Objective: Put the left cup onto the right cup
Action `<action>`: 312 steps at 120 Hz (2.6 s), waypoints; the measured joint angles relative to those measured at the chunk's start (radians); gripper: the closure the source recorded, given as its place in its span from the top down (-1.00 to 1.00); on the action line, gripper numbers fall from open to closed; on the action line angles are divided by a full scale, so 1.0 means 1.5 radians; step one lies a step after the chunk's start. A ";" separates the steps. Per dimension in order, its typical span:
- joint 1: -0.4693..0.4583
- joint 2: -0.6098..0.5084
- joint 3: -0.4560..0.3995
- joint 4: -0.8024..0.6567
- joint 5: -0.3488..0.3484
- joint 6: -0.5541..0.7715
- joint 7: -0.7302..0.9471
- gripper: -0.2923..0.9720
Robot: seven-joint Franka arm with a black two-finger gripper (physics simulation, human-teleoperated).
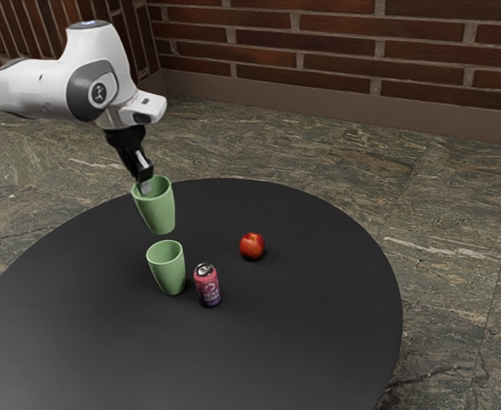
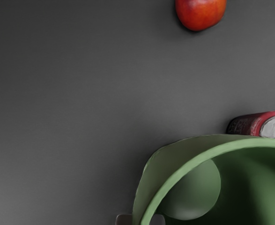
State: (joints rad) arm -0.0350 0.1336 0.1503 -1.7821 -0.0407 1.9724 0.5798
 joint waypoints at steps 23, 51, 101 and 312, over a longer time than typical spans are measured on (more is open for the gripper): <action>-0.013 0.000 -0.001 -0.019 -0.003 -0.001 -0.001 -0.70; -0.016 0.006 -0.001 -0.034 -0.004 0.002 -0.002 -0.70; -0.006 0.009 -0.001 -0.042 -0.004 0.008 -0.004 -0.70; -0.002 0.065 -0.002 -0.038 -0.012 0.045 -0.009 -0.68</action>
State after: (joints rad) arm -0.0386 0.2306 0.1477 -1.8397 -0.0589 2.0395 0.5670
